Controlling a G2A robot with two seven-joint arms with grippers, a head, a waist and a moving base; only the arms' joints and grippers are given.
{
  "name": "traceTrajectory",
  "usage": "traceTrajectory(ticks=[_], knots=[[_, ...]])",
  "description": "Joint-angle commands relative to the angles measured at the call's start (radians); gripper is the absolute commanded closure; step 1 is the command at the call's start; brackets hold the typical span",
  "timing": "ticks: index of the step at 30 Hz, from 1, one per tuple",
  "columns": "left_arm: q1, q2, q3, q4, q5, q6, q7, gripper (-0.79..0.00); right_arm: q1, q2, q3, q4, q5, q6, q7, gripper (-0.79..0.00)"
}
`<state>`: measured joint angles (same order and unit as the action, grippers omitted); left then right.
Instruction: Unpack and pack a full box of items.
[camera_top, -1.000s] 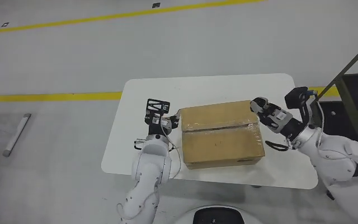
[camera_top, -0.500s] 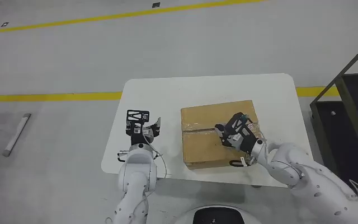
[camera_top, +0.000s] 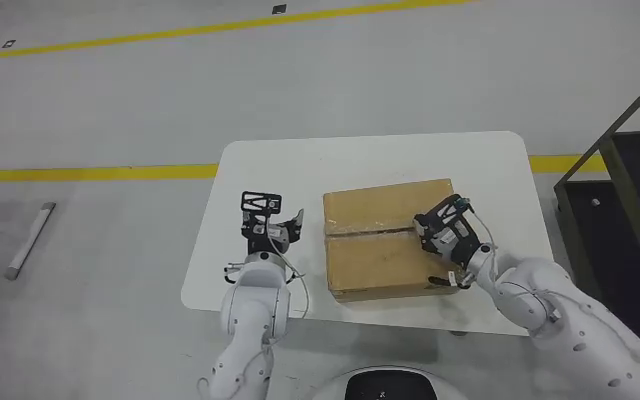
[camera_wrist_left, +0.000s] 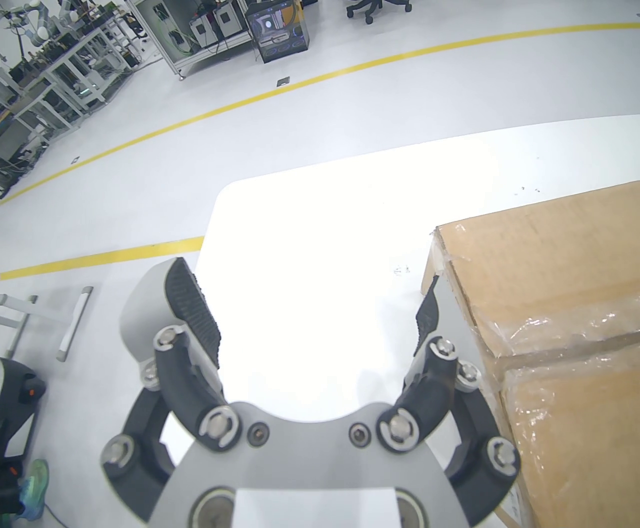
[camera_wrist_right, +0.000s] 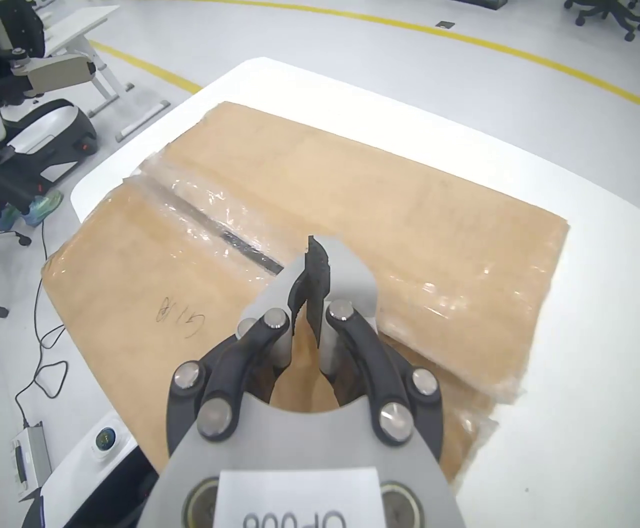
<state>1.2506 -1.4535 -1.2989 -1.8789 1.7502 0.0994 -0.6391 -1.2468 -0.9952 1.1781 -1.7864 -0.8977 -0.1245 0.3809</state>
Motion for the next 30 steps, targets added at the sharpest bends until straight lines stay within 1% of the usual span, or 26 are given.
traceTrajectory(ticks=[1, 8, 18, 22, 23, 26, 28, 30], knots=[[-0.002, -0.001, 0.004, 0.004, -0.001, -0.002, 0.000, -0.785, -0.013, 0.002, 0.024, -0.015, 0.005, 0.007, 0.002, 0.000], [-0.007, -0.001, 0.010, 0.017, 0.017, -0.010, 0.007, -0.785, -0.060, 0.004, 0.089, -0.026, 0.030, 0.041, 0.017, 0.000], [-0.014, -0.004, 0.018, 0.022, 0.023, -0.013, 0.010, -0.785, -0.061, -0.004, 0.102, -0.008, 0.045, 0.065, 0.022, 0.000], [-0.015, -0.004, 0.017, 0.025, 0.028, -0.019, 0.011, -0.785, -0.078, -0.002, 0.177, -0.018, 0.066, 0.102, -0.013, 0.000], [-0.015, -0.004, 0.016, 0.025, 0.029, -0.020, 0.011, -0.785, -0.094, 0.000, 0.215, -0.016, 0.086, 0.117, -0.032, 0.000], [-0.015, -0.004, 0.017, 0.022, 0.030, -0.023, 0.014, -0.785, -0.145, 0.002, 0.277, 0.002, 0.108, 0.133, -0.066, 0.000], [-0.017, -0.005, 0.021, 0.018, 0.024, -0.023, 0.023, -0.785, -0.187, 0.002, 0.294, 0.005, 0.125, 0.120, -0.080, 0.000], [-0.019, -0.006, 0.023, 0.020, 0.023, -0.021, 0.031, -0.785, -0.220, 0.001, 0.282, 0.001, 0.135, 0.095, -0.080, 0.000]])
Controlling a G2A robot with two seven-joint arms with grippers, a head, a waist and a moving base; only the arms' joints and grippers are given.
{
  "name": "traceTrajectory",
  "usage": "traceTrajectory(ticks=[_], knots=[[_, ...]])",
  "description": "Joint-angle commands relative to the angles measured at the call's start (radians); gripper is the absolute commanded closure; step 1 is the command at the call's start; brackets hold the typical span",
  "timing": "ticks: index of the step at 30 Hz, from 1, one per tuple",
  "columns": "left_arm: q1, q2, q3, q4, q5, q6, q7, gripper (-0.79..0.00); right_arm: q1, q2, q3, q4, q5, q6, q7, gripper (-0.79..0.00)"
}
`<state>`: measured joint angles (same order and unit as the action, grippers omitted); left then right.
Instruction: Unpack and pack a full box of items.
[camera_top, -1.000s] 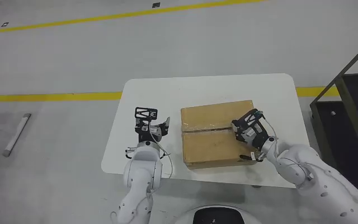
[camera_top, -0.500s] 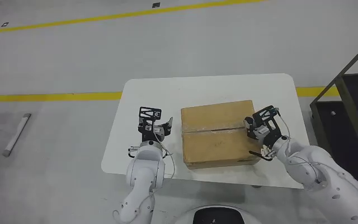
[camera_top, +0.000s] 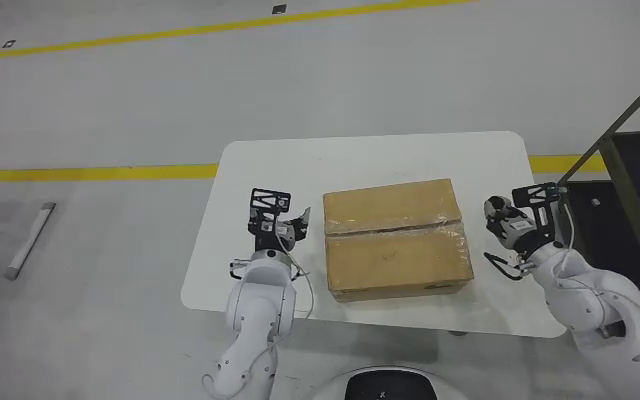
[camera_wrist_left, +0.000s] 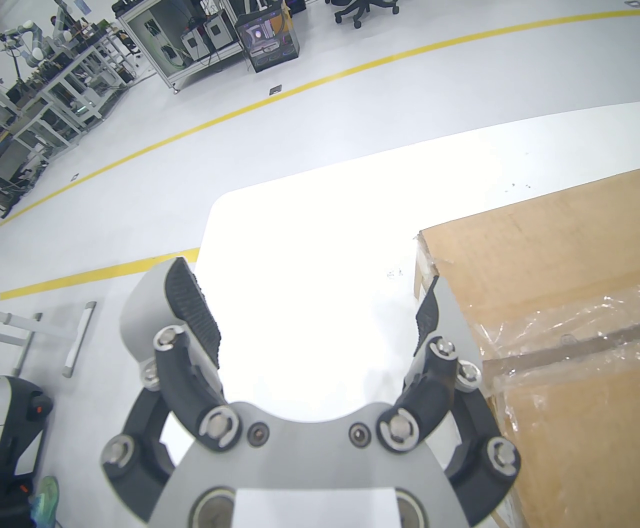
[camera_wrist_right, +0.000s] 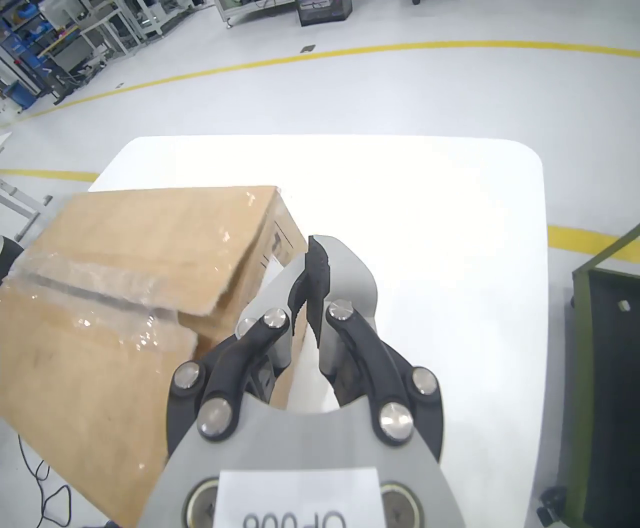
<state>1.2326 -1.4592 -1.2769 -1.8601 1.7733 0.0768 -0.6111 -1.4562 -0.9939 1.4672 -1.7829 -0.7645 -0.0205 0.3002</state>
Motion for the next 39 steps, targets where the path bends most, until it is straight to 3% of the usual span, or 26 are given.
traceTrajectory(ticks=[1, 8, 12, 17, 21, 24, 29, 31, 32, 33, 35, 36, 39], knots=[[-0.001, -0.001, 0.001, 0.001, -0.002, 0.007, 0.013, -0.785, -0.023, -0.003, -0.024, -0.012, 0.007, -0.027, 0.002, 0.000], [0.015, 0.000, 0.009, -0.003, 0.007, -0.002, 0.091, -0.785, -0.033, -0.022, -0.126, -0.062, 0.008, -0.048, -0.040, 0.000], [0.028, 0.001, 0.008, -0.027, 0.003, -0.008, 0.154, -0.785, -0.024, -0.019, -0.106, -0.109, -0.102, -0.014, -0.036, 0.000], [0.050, 0.005, -0.007, -0.068, -0.005, -0.039, 0.215, -0.785, -0.045, -0.007, 0.014, -0.243, -0.197, 0.002, -0.001, 0.000], [0.087, 0.012, -0.022, -0.133, 0.004, -0.101, 0.185, -0.785, -0.094, 0.003, 0.135, -0.326, -0.260, -0.005, 0.041, 0.000], [0.144, 0.019, -0.049, -0.194, -0.006, -0.142, 0.142, -0.785, -0.163, 0.007, 0.244, -0.379, -0.278, -0.004, 0.065, 0.000], [0.176, 0.020, -0.058, -0.233, -0.031, -0.123, 0.128, -0.785, -0.308, 0.002, 0.390, -0.442, -0.263, 0.009, 0.085, -0.052], [0.177, 0.019, -0.048, -0.233, -0.027, -0.115, 0.126, -0.785, -0.358, 0.000, 0.427, -0.458, -0.260, -0.002, 0.093, -0.169], [0.177, 0.019, -0.042, -0.233, -0.023, -0.110, 0.124, -0.785, -0.383, -0.002, 0.445, -0.466, -0.254, -0.005, 0.094, -0.326], [0.175, 0.019, -0.035, -0.232, -0.009, -0.109, 0.119, -0.785, -0.405, -0.005, 0.459, -0.470, -0.239, -0.006, 0.098, -0.785], [0.172, 0.019, -0.028, -0.232, 0.013, -0.111, 0.113, -0.785, -0.417, -0.006, 0.467, -0.471, -0.227, -0.007, 0.100, -0.785], [0.173, 0.019, -0.030, -0.232, 0.006, -0.110, 0.115, -0.785, -0.417, -0.006, 0.467, -0.471, -0.229, -0.007, 0.100, -0.294], [0.172, 0.019, -0.027, -0.232, 0.015, -0.111, 0.112, -0.785, -0.418, -0.006, 0.468, -0.471, -0.226, -0.007, 0.101, -0.474]])
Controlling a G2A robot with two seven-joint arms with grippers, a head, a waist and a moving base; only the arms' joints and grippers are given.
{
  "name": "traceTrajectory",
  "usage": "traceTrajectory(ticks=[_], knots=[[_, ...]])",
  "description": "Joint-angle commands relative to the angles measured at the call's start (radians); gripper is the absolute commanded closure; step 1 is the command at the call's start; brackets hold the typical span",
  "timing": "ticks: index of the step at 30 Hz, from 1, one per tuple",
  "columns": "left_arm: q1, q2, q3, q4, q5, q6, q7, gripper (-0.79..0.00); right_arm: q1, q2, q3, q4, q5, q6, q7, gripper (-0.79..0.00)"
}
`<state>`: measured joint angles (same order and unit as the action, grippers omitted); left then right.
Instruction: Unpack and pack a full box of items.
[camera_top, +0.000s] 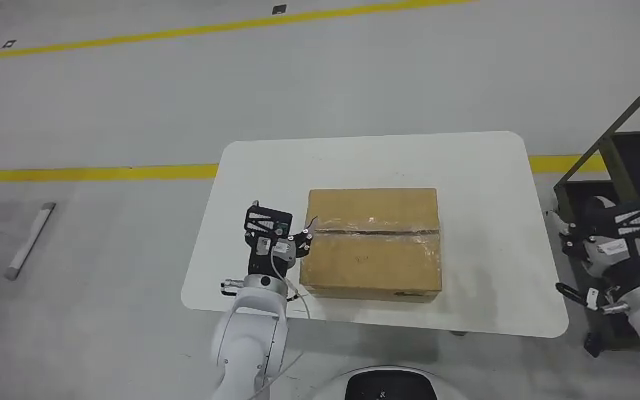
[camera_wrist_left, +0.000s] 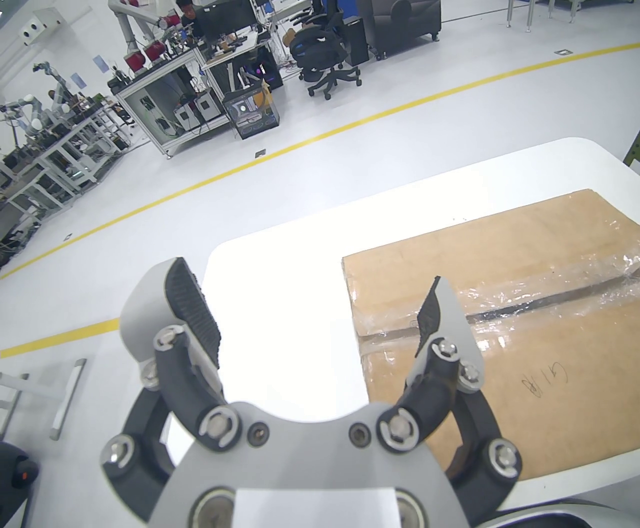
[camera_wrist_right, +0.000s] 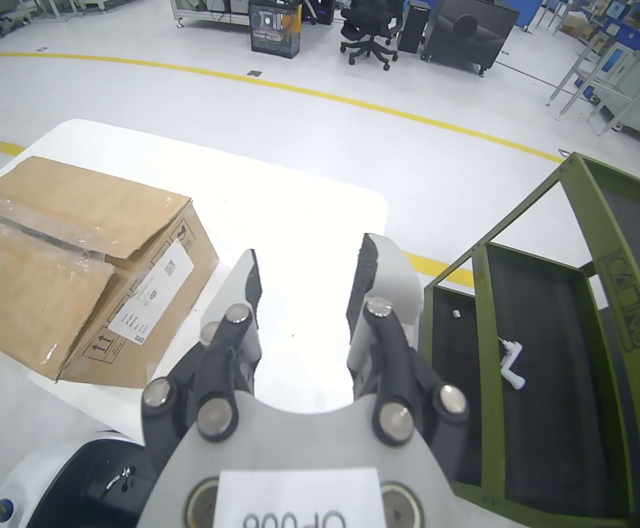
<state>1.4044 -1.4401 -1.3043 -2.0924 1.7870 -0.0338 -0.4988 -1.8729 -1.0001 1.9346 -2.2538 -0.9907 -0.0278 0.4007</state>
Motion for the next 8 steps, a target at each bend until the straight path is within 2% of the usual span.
traceTrajectory(ticks=[1, 5, 8], knots=[[0.000, 0.000, 0.000, 0.000, 0.000, 0.000, 0.000, -0.785, 0.000, 0.000, 0.000, 0.000, 0.000, 0.000, 0.000, -0.533], [0.000, 0.000, 0.000, 0.000, -0.001, 0.000, 0.000, -0.785, 0.000, 0.000, 0.000, 0.000, 0.000, 0.000, 0.000, -0.694], [0.000, 0.000, 0.000, 0.000, -0.001, 0.000, 0.000, -0.785, 0.000, 0.000, 0.000, 0.000, 0.000, 0.000, 0.000, -0.762]])
